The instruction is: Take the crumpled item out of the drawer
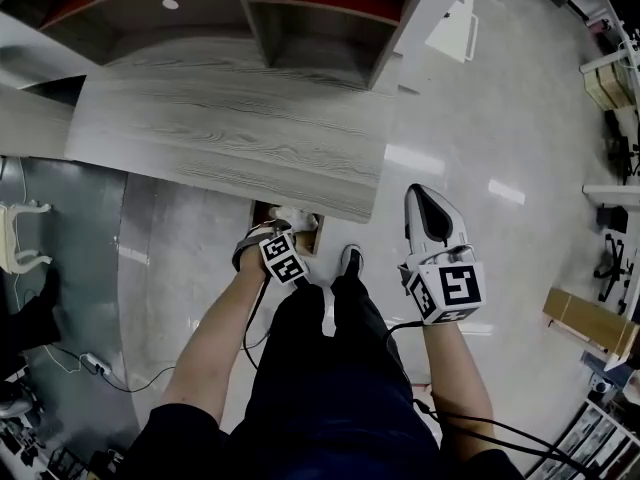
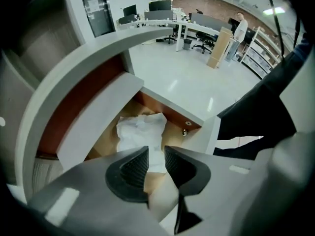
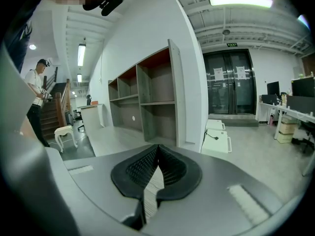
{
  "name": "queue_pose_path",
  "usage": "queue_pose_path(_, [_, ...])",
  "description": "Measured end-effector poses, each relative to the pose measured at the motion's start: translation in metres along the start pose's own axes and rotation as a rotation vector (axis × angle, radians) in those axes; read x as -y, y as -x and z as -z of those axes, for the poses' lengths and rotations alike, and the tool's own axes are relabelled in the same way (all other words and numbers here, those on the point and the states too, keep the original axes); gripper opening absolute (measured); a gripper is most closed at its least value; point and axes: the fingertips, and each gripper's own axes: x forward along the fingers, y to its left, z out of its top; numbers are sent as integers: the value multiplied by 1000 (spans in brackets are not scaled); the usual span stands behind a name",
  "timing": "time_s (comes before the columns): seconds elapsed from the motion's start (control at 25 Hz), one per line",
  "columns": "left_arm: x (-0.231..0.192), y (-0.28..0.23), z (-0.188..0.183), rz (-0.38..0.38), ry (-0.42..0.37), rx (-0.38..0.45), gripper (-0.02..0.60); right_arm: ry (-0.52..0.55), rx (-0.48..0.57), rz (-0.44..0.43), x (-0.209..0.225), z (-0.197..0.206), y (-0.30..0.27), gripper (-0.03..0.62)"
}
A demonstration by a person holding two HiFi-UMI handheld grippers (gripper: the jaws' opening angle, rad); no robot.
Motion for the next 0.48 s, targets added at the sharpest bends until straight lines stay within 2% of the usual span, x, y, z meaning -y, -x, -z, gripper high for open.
queue_pose_path(0.28, [-3, -16, -1, -3, -10, -62, 80, -10, -18, 15, 3, 10, 3, 6])
queue_pose_path(0.48, [-5, -17, 0, -13, -10, -55, 66, -9, -31, -3, -4, 14, 2, 6])
